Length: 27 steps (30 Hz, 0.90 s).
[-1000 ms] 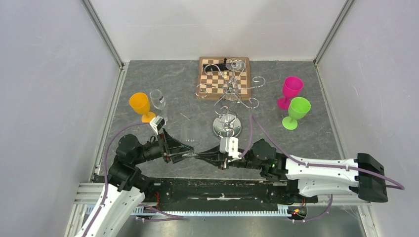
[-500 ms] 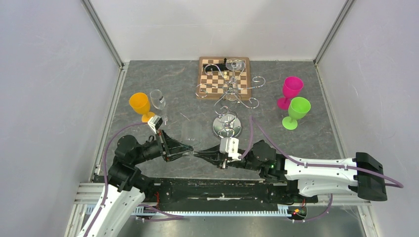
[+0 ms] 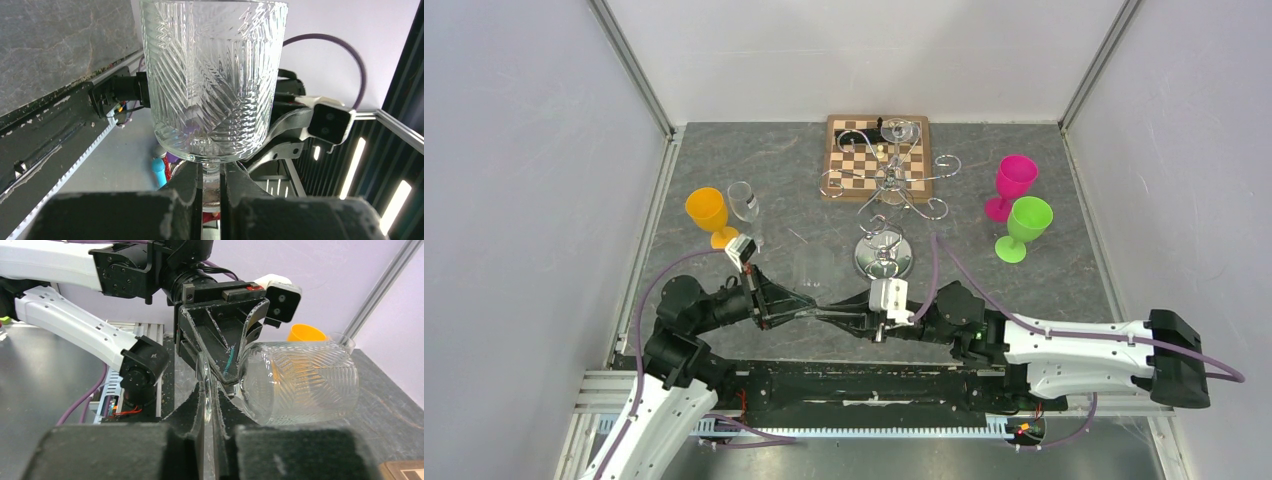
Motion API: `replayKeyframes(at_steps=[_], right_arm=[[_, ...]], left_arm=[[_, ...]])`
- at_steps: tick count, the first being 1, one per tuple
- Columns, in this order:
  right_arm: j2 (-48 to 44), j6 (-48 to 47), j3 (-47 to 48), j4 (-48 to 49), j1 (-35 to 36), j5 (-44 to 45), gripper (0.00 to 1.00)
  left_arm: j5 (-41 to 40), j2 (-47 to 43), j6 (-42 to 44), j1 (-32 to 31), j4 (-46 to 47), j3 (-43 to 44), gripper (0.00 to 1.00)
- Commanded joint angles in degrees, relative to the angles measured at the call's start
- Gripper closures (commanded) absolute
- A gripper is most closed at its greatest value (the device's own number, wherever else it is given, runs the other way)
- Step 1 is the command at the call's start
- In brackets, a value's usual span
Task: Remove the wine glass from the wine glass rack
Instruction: Place the wine glass at the center of the board.
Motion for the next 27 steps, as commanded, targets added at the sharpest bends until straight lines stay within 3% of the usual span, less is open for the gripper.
replayKeyframes(at_steps=[1, 5, 12, 16, 23, 27], right_arm=[[-1.88, 0.9, 6.3, -5.83, 0.52, -2.26, 0.74], [-3.31, -0.95, 11.48, -17.51, 0.53, -1.68, 0.57], [-7.05, -1.3, 16.17, -30.63, 0.53, 1.48, 0.45], [-8.62, -0.62, 20.03, -38.71, 0.52, 3.56, 0.42], [-8.33, 2.22, 26.32, -50.4, 0.49, 4.79, 0.39], [-8.78, 3.22, 28.62, -53.79, 0.46, 3.12, 0.38]], left_arm=[[3.04, -0.65, -1.7, -0.71, 5.99, 0.14, 0.98], [3.64, -0.65, -1.21, -0.72, 5.86, 0.06, 0.98], [6.2, 0.36, 4.98, -0.66, -0.38, 2.03, 0.98], [8.58, 2.5, 14.53, -0.69, -8.98, 5.9, 0.98], [14.12, 5.22, 25.67, -0.68, -14.42, 10.81, 0.98], [15.42, 7.69, 40.34, -0.71, -27.32, 18.62, 0.98]])
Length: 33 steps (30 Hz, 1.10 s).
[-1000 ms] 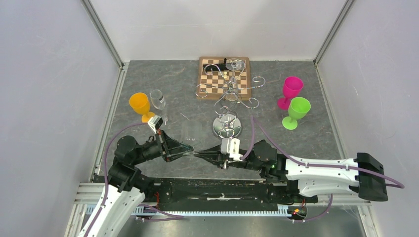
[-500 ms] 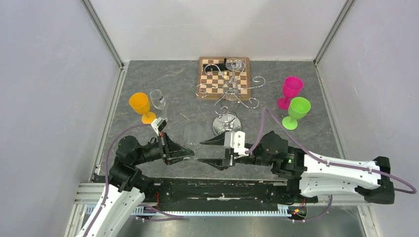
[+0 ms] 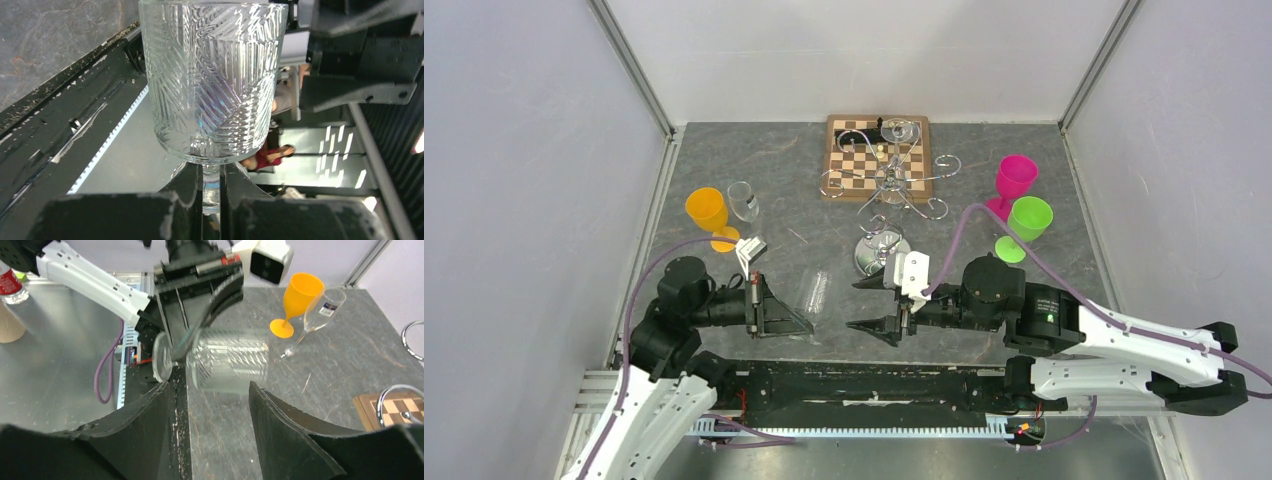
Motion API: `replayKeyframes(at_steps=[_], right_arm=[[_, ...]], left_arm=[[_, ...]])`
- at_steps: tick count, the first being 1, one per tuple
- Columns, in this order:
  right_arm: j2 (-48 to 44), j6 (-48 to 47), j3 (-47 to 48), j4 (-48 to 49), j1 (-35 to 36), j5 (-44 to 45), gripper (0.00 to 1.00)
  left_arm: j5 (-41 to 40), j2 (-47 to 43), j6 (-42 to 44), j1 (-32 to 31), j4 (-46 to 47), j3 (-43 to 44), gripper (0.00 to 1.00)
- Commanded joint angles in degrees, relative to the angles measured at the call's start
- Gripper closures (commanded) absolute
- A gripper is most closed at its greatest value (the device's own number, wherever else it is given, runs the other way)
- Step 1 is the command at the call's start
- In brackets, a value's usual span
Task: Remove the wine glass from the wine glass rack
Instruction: Place the wine glass at the center of the board.
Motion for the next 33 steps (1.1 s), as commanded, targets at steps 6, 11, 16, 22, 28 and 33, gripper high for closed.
replayKeyframes(at_steps=[6, 11, 16, 22, 28, 33], right_arm=[[-1.05, 1.56, 7.6, -9.21, 0.22, -6.24, 0.38], [0.32, 0.68, 11.53, -12.0, 0.18, -10.91, 0.38], [3.47, 0.06, 16.15, -14.57, 0.11, -15.97, 0.38], [8.31, -0.74, 21.57, -16.95, 0.13, -21.45, 0.39], [11.77, -1.4, 24.02, -18.31, 0.14, -28.07, 0.41], [14.65, -1.41, 24.77, -18.39, 0.11, -30.01, 0.43]], left_arm=[[6.73, 3.5, 31.08, -0.62, -21.38, 16.83, 0.98], [6.19, 2.01, 38.0, -2.73, -26.7, 21.1, 0.98], [6.27, 0.78, 43.98, -4.69, -30.68, 23.72, 0.98], [5.9, 1.21, 48.13, -6.56, -33.79, 25.12, 0.98], [4.97, 1.33, 49.95, -7.78, -34.83, 26.32, 0.98], [4.81, 0.56, 50.61, -8.35, -35.17, 26.94, 0.98]])
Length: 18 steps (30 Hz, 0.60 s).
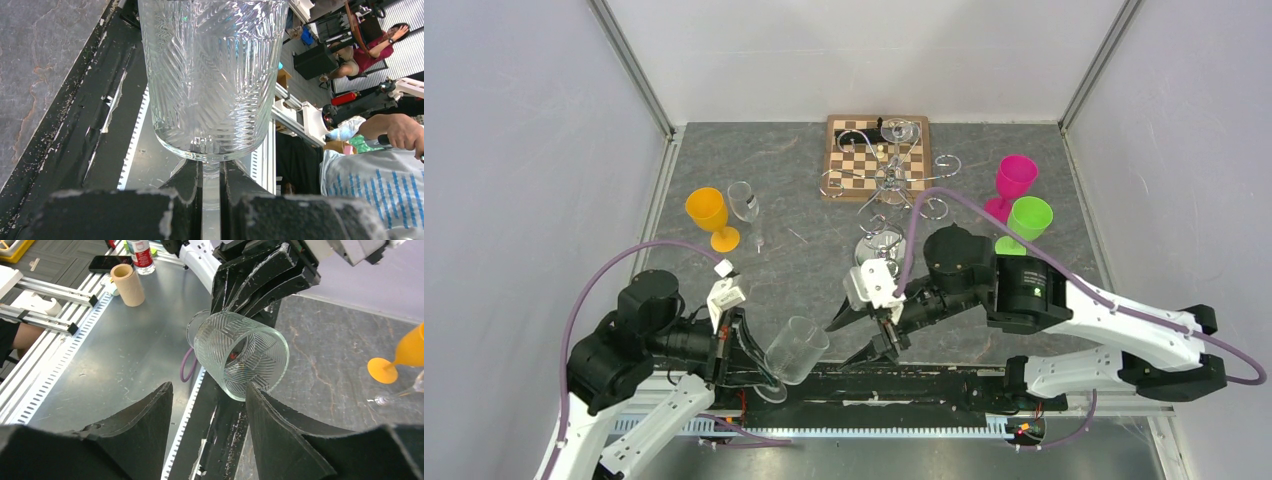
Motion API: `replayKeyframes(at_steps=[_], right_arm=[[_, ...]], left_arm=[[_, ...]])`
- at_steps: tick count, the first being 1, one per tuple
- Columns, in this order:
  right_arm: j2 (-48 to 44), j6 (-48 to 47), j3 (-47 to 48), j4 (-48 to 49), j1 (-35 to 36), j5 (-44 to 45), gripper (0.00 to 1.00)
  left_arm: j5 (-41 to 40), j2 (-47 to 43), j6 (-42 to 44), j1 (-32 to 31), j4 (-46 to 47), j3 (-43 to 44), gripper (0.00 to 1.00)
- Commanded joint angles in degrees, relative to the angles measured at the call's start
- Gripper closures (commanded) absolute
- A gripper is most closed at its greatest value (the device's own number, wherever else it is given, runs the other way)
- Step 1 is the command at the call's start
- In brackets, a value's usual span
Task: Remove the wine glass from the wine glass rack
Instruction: Place the wine glass at the center of the board.
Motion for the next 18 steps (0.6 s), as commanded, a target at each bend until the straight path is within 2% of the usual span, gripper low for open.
replayKeyframes(at_steps=[1, 10, 18], right_arm=[[2.09, -0.68, 2.97, -0.01, 0.13, -4.15, 0.43], [5.76, 0.63, 3.13, 2.78, 0.14, -8.93, 0.46], [7.61, 1.47, 2.62, 4.3, 0.09, -12.9, 0.58]], left_arm=[[0.74, -0.83, 3.88, -0.55, 1.5, 2.83, 0.98], [0.35, -1.43, 4.21, -1.21, 1.26, 3.05, 0.98], [-0.31, -1.69, 4.5, -1.85, 0.94, 3.09, 0.98]])
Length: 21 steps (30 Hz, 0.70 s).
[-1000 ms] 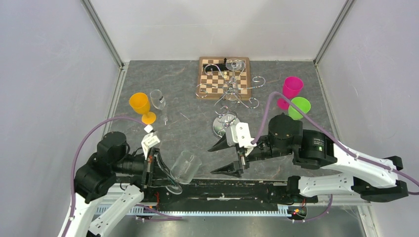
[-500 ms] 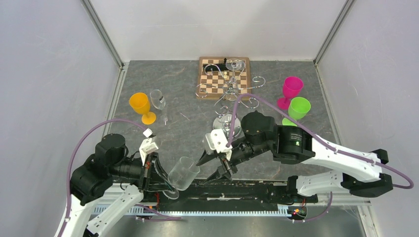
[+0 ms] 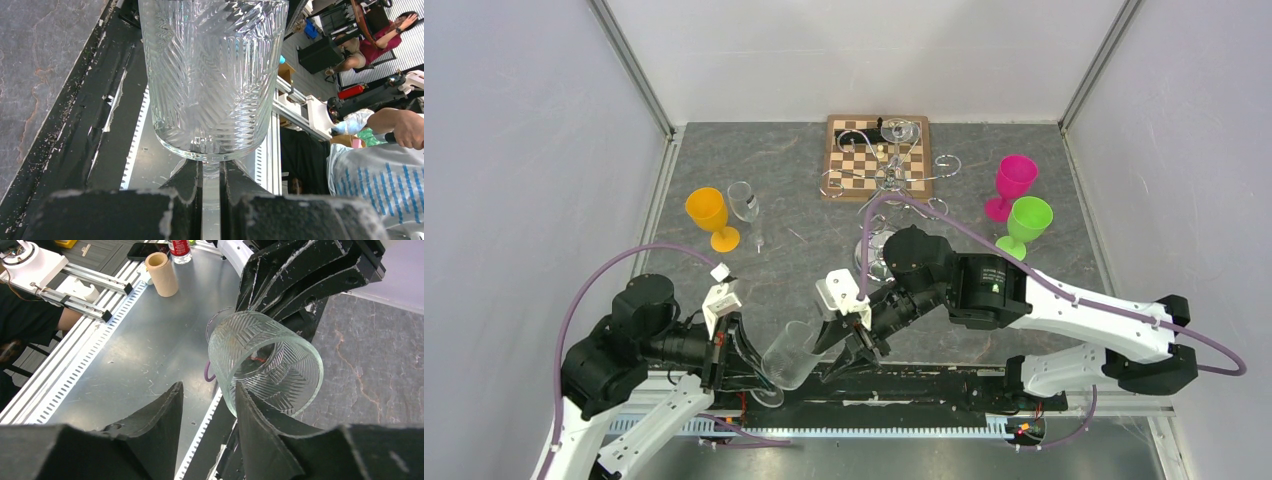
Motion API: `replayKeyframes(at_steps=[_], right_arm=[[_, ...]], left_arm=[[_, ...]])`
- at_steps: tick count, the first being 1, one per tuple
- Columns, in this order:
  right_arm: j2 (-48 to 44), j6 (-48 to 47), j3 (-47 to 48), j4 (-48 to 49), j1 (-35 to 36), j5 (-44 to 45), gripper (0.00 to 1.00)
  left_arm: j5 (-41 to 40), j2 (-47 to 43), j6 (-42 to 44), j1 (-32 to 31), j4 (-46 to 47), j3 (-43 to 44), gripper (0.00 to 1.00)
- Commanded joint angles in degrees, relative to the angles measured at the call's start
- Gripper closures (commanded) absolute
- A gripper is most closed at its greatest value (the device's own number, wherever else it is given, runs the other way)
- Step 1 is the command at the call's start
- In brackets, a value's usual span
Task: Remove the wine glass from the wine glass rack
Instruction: Place the wine glass at the center of the board.
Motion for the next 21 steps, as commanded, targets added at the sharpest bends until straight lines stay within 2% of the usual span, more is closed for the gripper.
replayKeyframes(at_steps=[1, 7, 12, 14, 17, 21], right_arm=[[1.12, 1.01, 2.01, 2.99, 0.09, -3.95, 0.6], [2.27, 1.72, 1.84, 3.77, 0.09, -5.76, 0.7], [2.99, 2.29, 1.53, 4.25, 0.09, -6.98, 0.85], [3.1, 2.62, 1.19, 4.55, 0.11, -7.12, 0.87], [2.99, 2.73, 0.29, 4.7, 0.11, -6.82, 1.0], [2.09, 3.46, -2.0, 6.35, 0.14, -5.55, 1.0]], left_arm=[[0.63, -0.65, 3.27, -0.4, 1.73, 2.32, 0.98], [0.26, -0.43, 3.43, -0.54, 1.75, 2.48, 0.98], [0.05, 0.08, 3.47, -0.57, 1.72, 3.12, 0.98], [0.01, 0.26, 3.54, -0.52, 1.67, 3.53, 0.98], [-0.79, 0.43, 3.56, -0.54, 1.67, 3.93, 0.98], [-2.39, 0.61, 3.72, -0.58, 1.67, 3.68, 0.98]])
